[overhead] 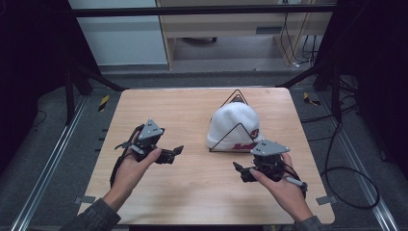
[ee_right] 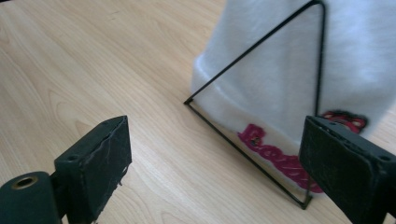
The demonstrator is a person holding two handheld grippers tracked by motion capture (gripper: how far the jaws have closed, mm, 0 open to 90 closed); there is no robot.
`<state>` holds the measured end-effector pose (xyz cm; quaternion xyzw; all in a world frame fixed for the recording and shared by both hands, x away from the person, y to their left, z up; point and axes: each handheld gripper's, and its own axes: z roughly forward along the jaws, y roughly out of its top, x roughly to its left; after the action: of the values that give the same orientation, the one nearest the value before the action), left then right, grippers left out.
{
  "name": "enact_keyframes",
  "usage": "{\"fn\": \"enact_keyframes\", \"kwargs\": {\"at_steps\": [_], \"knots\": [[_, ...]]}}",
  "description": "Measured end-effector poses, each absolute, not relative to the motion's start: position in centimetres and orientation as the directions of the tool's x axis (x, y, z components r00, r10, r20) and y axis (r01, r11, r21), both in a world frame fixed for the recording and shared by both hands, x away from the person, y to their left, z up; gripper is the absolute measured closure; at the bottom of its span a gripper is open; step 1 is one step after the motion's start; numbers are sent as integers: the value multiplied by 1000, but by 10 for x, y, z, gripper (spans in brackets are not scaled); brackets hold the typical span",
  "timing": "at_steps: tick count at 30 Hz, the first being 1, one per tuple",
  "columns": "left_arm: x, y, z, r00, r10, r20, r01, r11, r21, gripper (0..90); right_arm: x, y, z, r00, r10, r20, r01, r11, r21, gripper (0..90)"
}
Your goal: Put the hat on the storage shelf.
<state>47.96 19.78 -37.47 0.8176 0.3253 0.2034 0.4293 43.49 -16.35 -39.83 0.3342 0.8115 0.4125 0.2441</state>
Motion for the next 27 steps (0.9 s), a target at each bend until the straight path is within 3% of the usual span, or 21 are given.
{"fn": "enact_keyframes", "kwargs": {"at_steps": [16, 27], "knots": [[451, 275, -445, 593, 805, -11, 477, -340, 811, 81, 429, -128, -442, -671, 735, -100, 387, 462, 798, 96], [445, 297, -467, 558, 830, -5, 507, -336, 794, 80, 430, -103, -460, -703, 705, -92, 403, 502, 765, 104]]}}
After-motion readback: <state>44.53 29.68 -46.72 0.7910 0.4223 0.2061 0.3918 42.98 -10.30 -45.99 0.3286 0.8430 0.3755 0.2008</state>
